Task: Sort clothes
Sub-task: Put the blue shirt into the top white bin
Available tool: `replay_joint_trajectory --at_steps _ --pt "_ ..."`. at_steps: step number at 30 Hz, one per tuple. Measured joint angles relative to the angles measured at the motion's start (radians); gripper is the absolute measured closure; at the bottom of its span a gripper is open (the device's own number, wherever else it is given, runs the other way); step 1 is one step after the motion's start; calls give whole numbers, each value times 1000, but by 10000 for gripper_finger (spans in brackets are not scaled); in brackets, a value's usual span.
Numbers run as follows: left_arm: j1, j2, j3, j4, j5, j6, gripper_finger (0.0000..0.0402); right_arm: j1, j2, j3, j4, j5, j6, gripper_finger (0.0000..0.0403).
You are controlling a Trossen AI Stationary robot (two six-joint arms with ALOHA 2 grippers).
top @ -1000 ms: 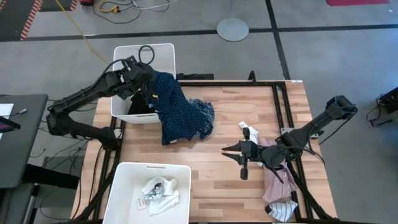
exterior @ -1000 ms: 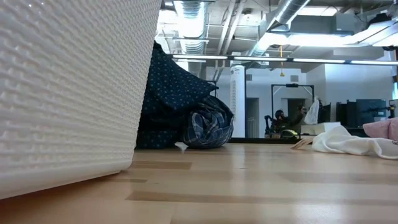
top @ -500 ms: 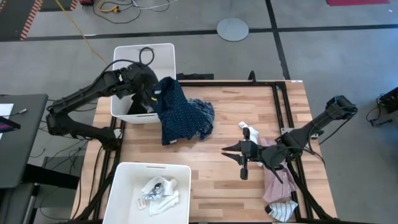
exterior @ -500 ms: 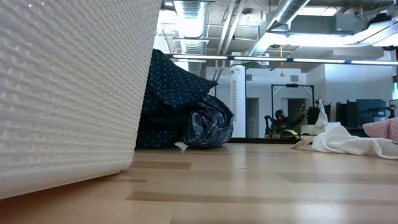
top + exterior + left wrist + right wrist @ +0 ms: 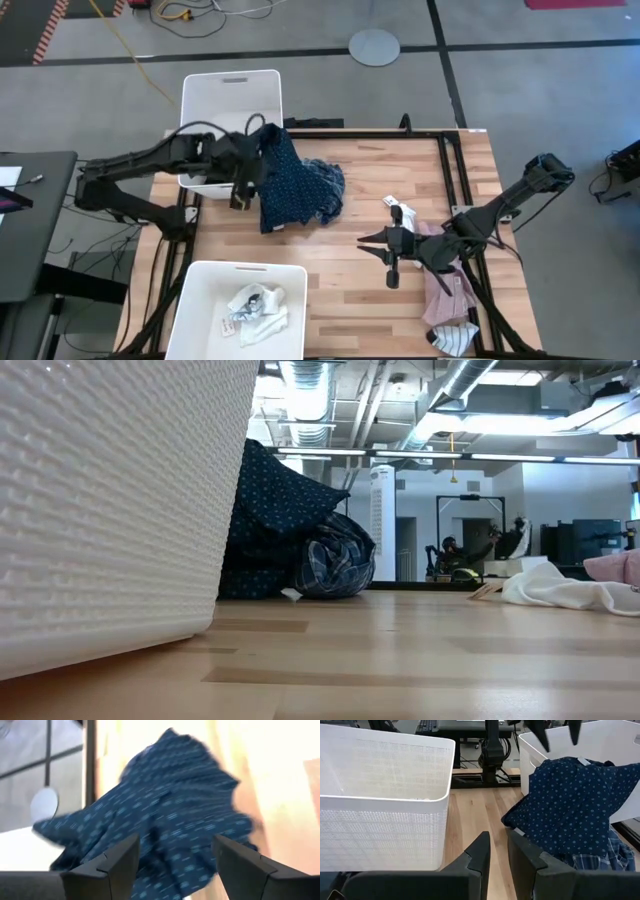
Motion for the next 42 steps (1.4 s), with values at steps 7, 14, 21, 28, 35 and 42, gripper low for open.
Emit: replay_joint_trajectory --at_steps 7,14,21,28,35,42 --pt "-146 56 -24 -11 -15 104 164 -17 0 -59 52 0 5 319" --pt "-213 171 -39 -40 -250 184 165 -30 1 -125 154 0 7 319" --pt "-217 272 -39 -65 -369 210 170 -31 1 -156 177 0 17 317" --pt "-232 320 -38 -89 -497 291 286 -81 19 -230 263 1 27 262" --pt "-232 314 -29 -84 -501 315 393 -210 175 -278 473 -2 24 170" --pt "-268 314 39 -86 -509 306 398 -363 342 -277 695 -8 -55 153"
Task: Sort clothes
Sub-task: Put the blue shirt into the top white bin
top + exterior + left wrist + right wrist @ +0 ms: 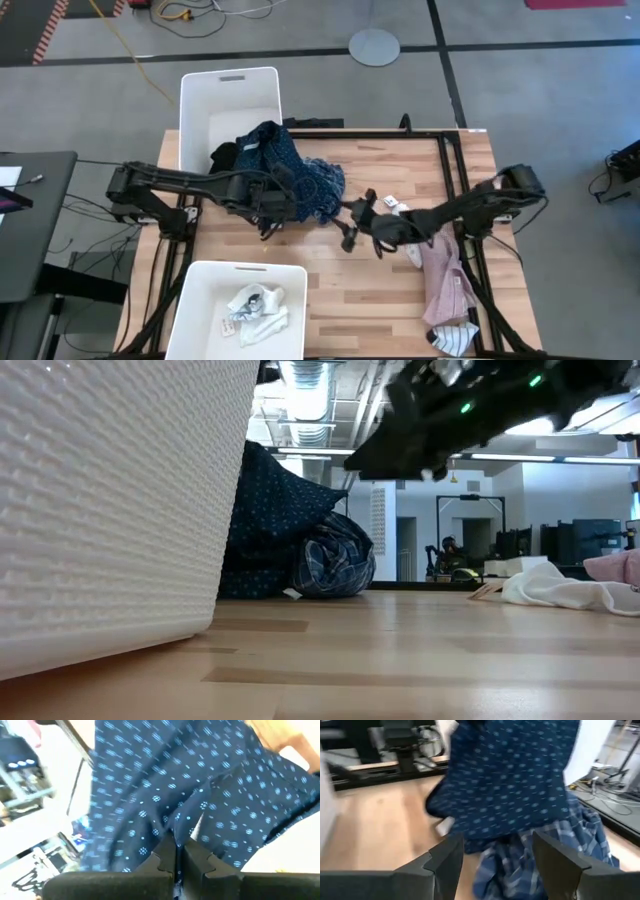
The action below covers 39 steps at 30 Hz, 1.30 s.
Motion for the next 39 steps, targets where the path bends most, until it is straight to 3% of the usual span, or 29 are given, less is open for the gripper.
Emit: replay_joint_trajectory --at_steps 6,20,26,29,34,39 --pt "-38 -1 89 -4 -3 4 399 -118 93 0 179 -163 -33 158" --pt "-74 0 118 -21 -1 -19 401 -249 202 1 347 -177 -33 158" --pt "-74 0 118 -20 1 -36 401 -309 215 22 380 -328 -8 168" --pt "-74 0 118 -18 1 -37 401 -315 215 46 350 -342 -10 213" --pt "-76 0 118 -19 -20 -40 401 -296 215 86 267 -394 -60 374" --pt "-81 0 118 -26 -96 -29 401 -258 198 90 248 -395 -79 396"
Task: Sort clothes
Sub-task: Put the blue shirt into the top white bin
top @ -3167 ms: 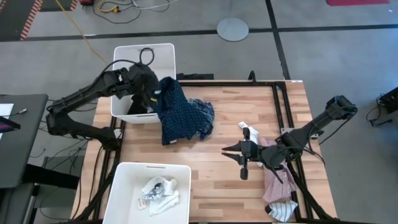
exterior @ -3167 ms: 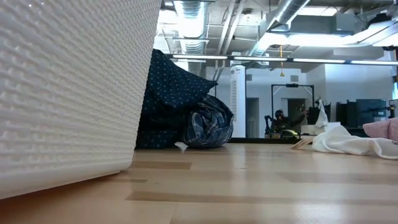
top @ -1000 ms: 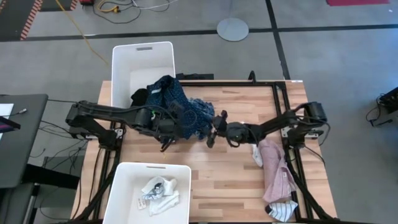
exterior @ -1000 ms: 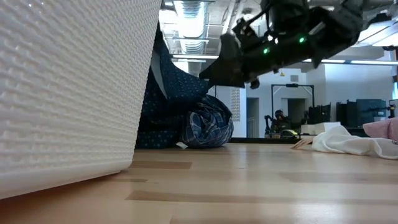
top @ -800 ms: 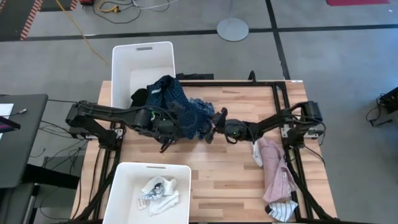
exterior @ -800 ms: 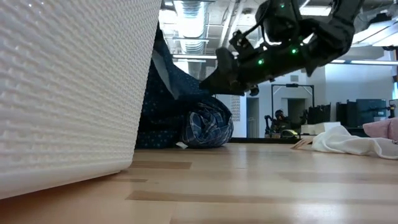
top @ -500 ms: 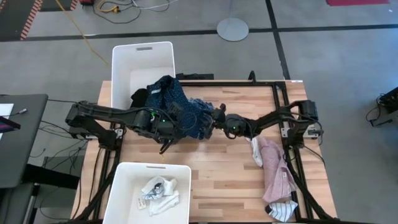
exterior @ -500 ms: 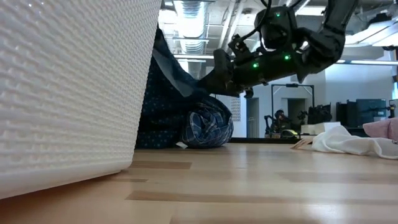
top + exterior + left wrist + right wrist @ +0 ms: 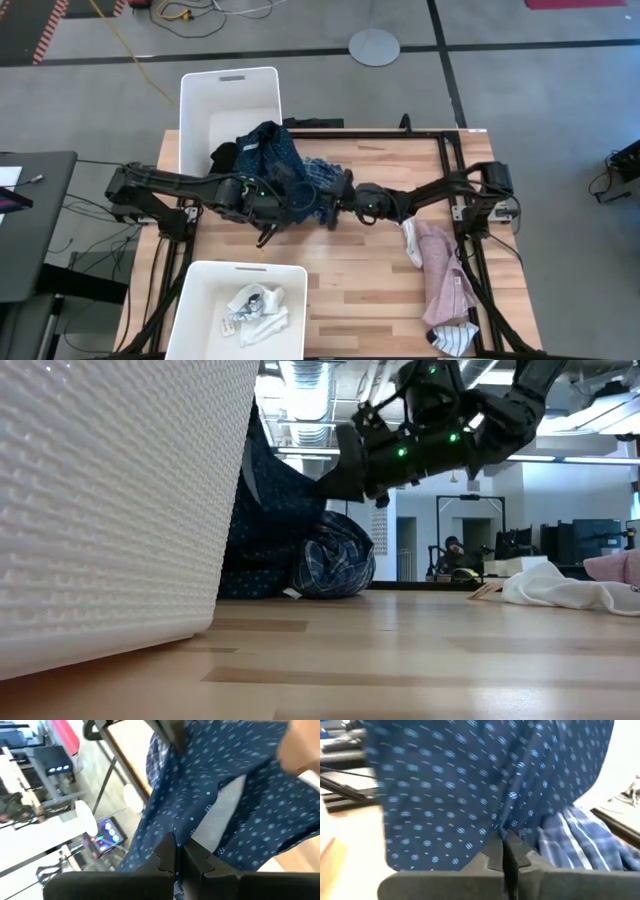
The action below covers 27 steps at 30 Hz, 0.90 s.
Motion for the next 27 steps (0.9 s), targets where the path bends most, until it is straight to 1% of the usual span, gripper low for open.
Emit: replay_joint_trajectory --at_steps 3,6,10,12,15,17,19,24,27 --pt "0 -6 7 -5 -24 8 401 21 -48 0 2 3 -15 399" --pt "0 -11 45 -13 -52 6 401 46 -124 0 2 5 -60 401" --pt "-1 -28 108 -23 -126 8 401 76 -236 24 -20 4 -136 402" --pt "6 -38 146 -31 -154 6 401 82 -286 64 -78 -15 -167 402" --pt "26 -61 188 -34 -190 5 401 74 -326 167 -218 -49 -202 402" --pt "47 -76 205 -34 -228 4 401 59 -329 258 -332 -72 -217 402" --pt "73 -95 212 -37 -256 -4 401 41 -306 359 -423 -93 -231 402" --pt "164 -153 215 -50 -262 -66 401 -14 -204 602 -616 -207 -247 403" --pt "223 -180 215 -87 -260 -123 401 -47 -138 722 -702 -242 -260 403"
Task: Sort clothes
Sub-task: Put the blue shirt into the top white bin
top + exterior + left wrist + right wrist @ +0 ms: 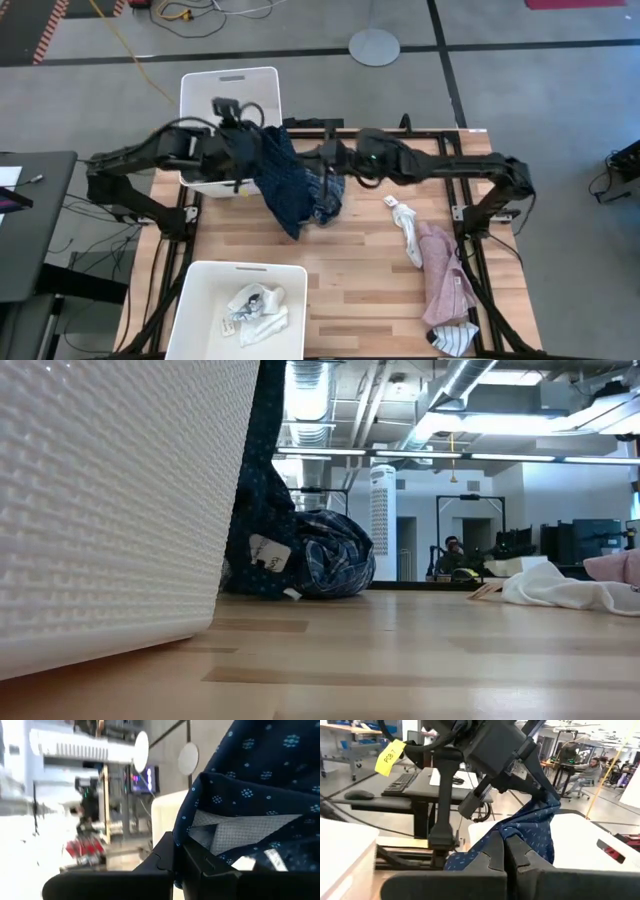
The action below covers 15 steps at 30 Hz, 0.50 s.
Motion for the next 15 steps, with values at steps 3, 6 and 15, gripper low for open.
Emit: replay_joint_trajectory --at_steps 3,6,15 --pt "65 -21 0 -36 46 -61 401 -32 58 90 -56 -19 2 403" --pt "129 -33 0 -56 101 -119 401 -65 107 154 -83 -61 22 403" --pt "323 17 0 -156 257 -286 401 -154 233 260 -95 -174 144 403"
